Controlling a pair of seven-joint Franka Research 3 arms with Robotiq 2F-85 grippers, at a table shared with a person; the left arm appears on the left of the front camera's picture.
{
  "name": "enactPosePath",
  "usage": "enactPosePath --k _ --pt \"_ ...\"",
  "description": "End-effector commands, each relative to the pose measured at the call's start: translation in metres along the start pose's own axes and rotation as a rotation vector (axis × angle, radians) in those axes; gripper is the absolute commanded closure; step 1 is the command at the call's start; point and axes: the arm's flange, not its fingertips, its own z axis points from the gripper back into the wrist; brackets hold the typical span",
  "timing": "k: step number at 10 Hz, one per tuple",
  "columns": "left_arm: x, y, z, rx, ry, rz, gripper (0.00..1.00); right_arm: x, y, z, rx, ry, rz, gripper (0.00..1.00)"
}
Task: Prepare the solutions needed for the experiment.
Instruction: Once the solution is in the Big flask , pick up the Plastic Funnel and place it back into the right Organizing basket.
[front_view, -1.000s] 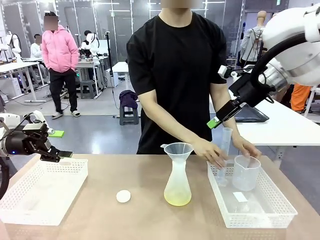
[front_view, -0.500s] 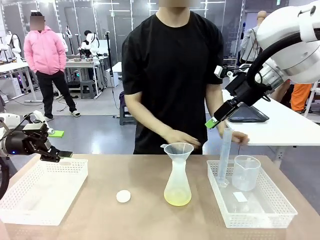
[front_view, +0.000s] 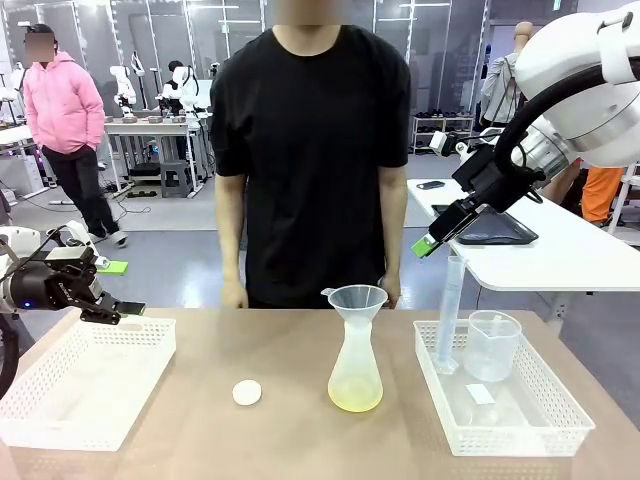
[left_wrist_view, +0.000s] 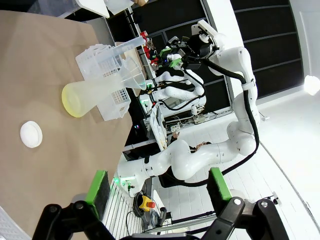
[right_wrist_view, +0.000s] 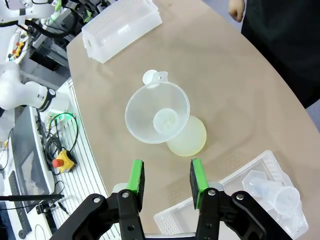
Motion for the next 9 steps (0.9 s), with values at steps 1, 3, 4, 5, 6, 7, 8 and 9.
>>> enactPosePath --k 1,3,4,5,6,7,8,9 --pt "0.001 -0.002 -0.001 0.010 -0.002 -0.007 0.00 -0.001 0.002 0.000 -0.001 0.000 -0.002 0.52" --pt "0.001 -0.002 -0.001 0.010 -0.002 -0.007 0.00 -0.001 0.002 0.000 -0.001 0.000 -0.002 0.52" --pt "0.001 -0.002 -0.001 0.010 -0.002 -0.007 0.00 0.000 0.000 0.000 0.000 0.000 0.000 0.52" --pt "0.001 -0.002 -0.001 0.010 -0.002 -0.007 0.00 0.016 0.008 -0.010 -0.057 0.063 0.022 0.52" --pt "0.001 -0.002 -0.001 0.010 -0.002 -0.007 0.00 0.029 0.013 -0.017 -0.074 0.125 0.040 0.52" --pt "0.001 -0.002 -0.001 0.010 -0.002 -0.007 0.00 0.039 0.015 -0.024 -0.091 0.173 0.058 0.52" --pt "0.001 -0.002 -0.001 0.010 -0.002 -0.007 0.00 0.049 0.014 -0.030 -0.104 0.216 0.065 0.52" --pt "0.001 -0.002 -0.001 0.010 -0.002 -0.007 0.00 0.058 0.015 -0.037 -0.137 0.259 0.066 0.52"
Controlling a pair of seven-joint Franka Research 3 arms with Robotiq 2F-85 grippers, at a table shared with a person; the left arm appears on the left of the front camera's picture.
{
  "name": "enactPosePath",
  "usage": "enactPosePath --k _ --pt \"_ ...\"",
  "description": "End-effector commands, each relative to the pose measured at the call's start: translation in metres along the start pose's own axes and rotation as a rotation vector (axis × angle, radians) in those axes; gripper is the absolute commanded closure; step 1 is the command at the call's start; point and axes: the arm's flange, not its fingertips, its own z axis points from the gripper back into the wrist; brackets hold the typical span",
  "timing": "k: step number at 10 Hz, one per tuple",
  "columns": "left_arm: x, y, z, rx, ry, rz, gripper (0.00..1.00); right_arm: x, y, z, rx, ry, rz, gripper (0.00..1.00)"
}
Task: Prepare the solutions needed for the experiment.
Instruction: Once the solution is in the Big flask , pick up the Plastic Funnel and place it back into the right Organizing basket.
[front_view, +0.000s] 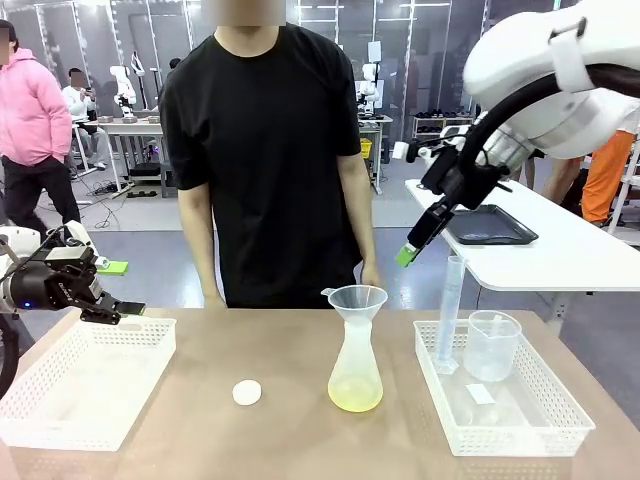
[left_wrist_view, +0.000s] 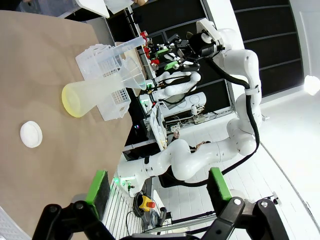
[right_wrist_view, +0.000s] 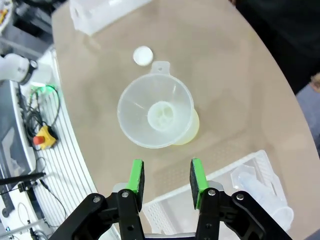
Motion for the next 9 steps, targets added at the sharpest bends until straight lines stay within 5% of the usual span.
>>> enactPosePath --k 1,6,8,9 --pt "0.001 -0.002 -0.001 0.010 -0.003 -0.007 0.00 0.025 -0.007 -0.006 -0.058 0.104 -0.033 0.52" --pt "0.001 -0.002 -0.001 0.010 -0.003 -0.007 0.00 0.058 -0.005 -0.042 -0.072 0.225 -0.069 0.52" --pt "0.001 -0.002 -0.001 0.010 -0.003 -0.007 0.00 0.061 -0.003 -0.049 -0.091 0.153 -0.148 0.52" --pt "0.001 -0.002 -0.001 0.010 -0.003 -0.007 0.00 0.052 -0.005 -0.048 -0.067 0.196 -0.052 0.52"
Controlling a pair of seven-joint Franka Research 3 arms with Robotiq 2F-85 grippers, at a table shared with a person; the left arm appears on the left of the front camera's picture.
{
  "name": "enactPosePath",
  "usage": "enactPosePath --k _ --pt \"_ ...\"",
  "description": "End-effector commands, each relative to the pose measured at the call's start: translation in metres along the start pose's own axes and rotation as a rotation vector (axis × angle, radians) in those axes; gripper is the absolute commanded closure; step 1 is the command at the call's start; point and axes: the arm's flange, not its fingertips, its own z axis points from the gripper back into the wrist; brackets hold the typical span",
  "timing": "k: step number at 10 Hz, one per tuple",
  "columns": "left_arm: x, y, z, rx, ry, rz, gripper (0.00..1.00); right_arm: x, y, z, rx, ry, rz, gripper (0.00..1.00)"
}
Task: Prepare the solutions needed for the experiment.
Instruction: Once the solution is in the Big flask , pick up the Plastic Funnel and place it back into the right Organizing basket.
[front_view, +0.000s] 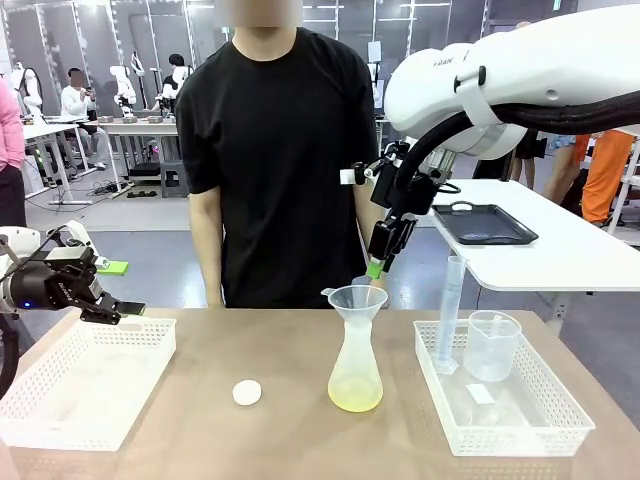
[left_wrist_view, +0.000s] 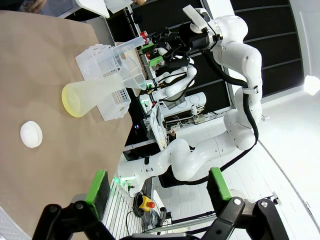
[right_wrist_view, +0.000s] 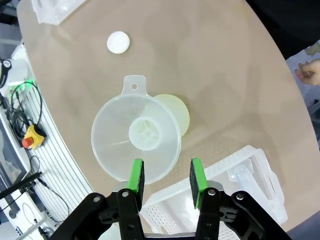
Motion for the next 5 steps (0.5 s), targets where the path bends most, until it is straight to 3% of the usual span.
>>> enactPosePath --k 1,5 --pt "0.0014 -0.0022 -0.0011 0.010 -0.002 -0.007 0.00 -0.0029 -0.0018 0.0014 0.001 0.007 0.033 0.52" --pt "0.0014 -0.0022 -0.0011 0.010 -0.002 -0.007 0.00 0.0020 0.0022 -0.0018 0.001 0.011 -0.011 0.52"
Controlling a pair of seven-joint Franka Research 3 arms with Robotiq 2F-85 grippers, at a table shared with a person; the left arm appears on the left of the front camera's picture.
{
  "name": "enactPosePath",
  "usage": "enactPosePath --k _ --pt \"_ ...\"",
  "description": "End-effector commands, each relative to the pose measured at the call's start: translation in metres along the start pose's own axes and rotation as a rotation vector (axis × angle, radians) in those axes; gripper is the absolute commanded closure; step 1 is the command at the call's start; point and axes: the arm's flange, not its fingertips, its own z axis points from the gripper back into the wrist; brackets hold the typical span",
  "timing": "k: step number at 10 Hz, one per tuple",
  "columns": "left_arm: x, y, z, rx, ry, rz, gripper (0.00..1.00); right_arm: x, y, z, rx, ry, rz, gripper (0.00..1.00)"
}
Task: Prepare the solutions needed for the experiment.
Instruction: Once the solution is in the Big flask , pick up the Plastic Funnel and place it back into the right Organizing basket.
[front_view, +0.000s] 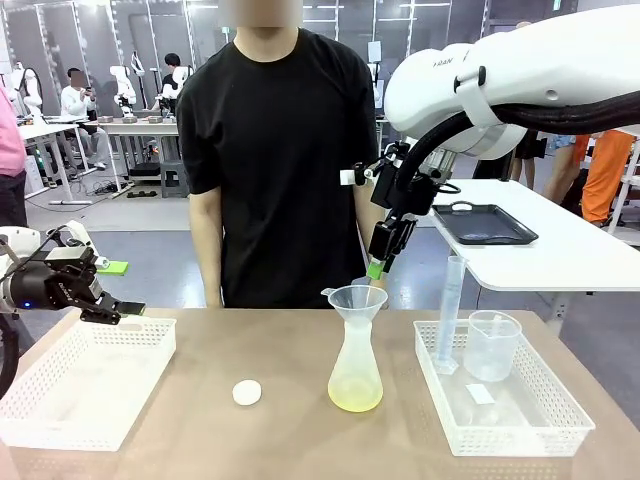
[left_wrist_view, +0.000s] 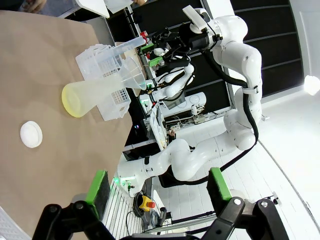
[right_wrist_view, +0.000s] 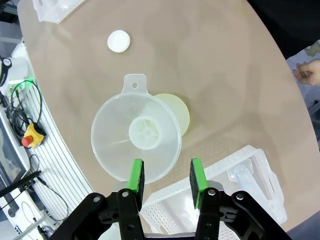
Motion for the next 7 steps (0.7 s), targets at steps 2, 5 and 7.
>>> enactPosePath --k 2,5,7 --pt "0.001 -0.002 -0.001 0.010 -0.002 -0.007 0.00 0.009 0.006 -0.008 -0.012 0.072 -0.009 0.52" --pt "0.001 -0.002 -0.001 0.010 -0.002 -0.007 0.00 0.016 0.006 -0.019 -0.007 0.126 -0.017 0.52" --pt "0.001 -0.002 -0.001 0.010 -0.002 -0.007 0.00 0.019 0.004 -0.030 -0.008 0.148 -0.015 0.52"
